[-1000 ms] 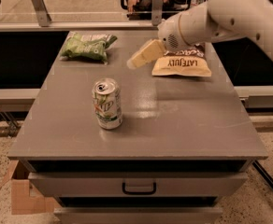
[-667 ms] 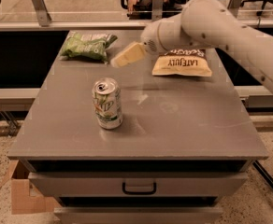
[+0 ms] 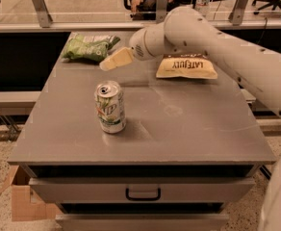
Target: Pick green jalapeno chip bag
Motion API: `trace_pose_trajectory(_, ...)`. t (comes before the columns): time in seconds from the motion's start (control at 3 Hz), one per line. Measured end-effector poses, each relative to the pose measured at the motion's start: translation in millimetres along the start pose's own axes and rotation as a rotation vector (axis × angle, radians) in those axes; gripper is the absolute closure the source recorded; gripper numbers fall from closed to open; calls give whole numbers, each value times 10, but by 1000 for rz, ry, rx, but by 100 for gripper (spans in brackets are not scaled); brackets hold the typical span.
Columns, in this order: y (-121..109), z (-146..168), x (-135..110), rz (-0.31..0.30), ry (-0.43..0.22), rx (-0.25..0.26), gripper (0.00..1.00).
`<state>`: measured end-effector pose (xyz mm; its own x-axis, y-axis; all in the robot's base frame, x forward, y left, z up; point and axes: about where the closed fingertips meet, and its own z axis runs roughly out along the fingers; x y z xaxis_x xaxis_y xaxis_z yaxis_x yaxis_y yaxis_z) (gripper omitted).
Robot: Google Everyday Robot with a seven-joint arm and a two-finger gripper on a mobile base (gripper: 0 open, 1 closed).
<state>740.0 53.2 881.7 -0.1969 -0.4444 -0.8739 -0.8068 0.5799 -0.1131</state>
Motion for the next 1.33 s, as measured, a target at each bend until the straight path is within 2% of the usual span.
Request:
trace_pose_trajectory(0.67,156,529,8,60,6,-4,0)
trace_pose_trajectory(1.0,121,758,-89,61,-21,12,22)
trace_pose_trajectory(1.33,108,852,-149,55,-30,26,53)
